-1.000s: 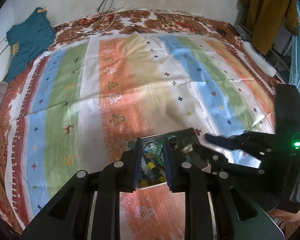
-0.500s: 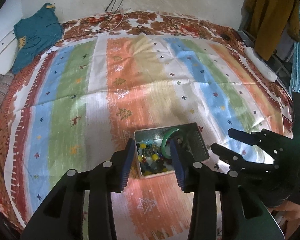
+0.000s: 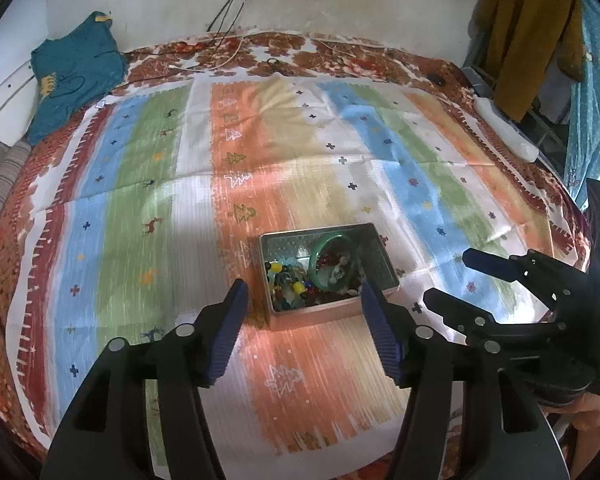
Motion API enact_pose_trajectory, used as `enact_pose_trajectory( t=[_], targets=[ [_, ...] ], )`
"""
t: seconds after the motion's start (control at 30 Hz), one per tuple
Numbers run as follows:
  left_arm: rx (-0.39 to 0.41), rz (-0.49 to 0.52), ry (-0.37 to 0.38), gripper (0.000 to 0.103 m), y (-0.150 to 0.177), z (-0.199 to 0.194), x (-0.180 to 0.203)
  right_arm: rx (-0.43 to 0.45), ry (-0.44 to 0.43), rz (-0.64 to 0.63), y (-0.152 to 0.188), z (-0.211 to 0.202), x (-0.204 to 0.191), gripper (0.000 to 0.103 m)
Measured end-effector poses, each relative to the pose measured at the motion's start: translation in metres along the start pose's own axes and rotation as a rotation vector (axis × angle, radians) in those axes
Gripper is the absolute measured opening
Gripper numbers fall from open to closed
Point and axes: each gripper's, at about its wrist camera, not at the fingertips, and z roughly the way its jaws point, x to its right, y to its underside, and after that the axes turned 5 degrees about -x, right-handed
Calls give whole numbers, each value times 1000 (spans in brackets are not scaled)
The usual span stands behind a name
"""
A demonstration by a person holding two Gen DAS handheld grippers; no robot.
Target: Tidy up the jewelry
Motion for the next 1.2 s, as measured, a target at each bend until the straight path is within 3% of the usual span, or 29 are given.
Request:
enact_pose_trajectory(
  t=[0.33,0.6,0.9,1.2],
  targets=[
    [29,7,9,75,20,-12,4,51,-28,6,16,-20,-5,78],
    [77,20,-17,96,35,-21,9,86,-11,14,26,-32,-3,87],
    [141,41,-50,97,52,-32,11,119,-9,14,32,-42,-3,94],
    [141,49,-56,97,51,-31,12,140,-4,-11,38,-47,-7,96]
  ],
)
